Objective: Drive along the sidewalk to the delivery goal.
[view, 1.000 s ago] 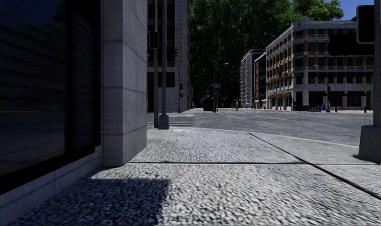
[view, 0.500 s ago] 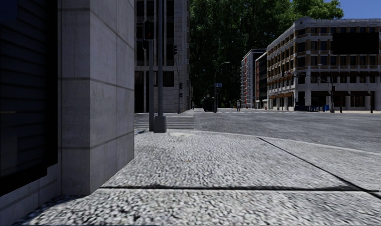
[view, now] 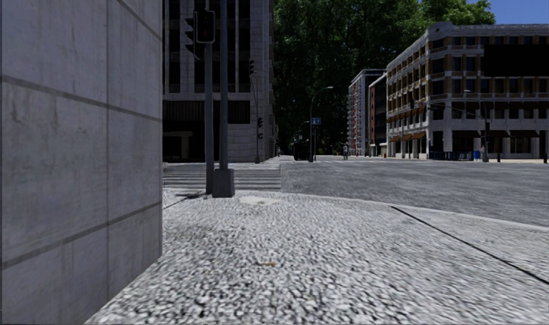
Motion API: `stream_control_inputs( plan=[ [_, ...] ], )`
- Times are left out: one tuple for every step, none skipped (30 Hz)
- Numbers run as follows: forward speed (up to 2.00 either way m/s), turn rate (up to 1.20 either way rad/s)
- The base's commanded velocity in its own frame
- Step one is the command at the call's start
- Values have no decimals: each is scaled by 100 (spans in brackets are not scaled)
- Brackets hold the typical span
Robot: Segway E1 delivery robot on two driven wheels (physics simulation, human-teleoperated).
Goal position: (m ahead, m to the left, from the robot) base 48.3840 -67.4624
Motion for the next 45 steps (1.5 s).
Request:
stream_control_inputs(
  plan=[
    [165, 0],
    [165, 0],
    [165, 0],
    [165, 0],
    [165, 0],
    [165, 0],
    [165, 0],
    [165, 0],
    [165, 0],
    [165, 0],
    [165, 0],
    [165, 0],
    [165, 0],
    [165, 0],
    [165, 0],
    [165, 0],
    [165, 0],
    [165, 0],
    [165, 0],
    [165, 0],
    [165, 0],
    [165, 0],
    [165, 0],
    [165, 0],
    [165, 0],
    [165, 0],
    [165, 0],
    [165, 21],
    [165, 66],
    [165, 84],
    [165, 92],
    [165, 95],
    [165, 95],
    [165, 95],
    [165, 96],
    [165, 96],
    [165, 96],
    [165, 96],
    [165, 96],
    [165, 96],
    [165, 96],
    [165, 96],
    [165, 96],
    [165, 96],
    [165, 96]
  ],
)
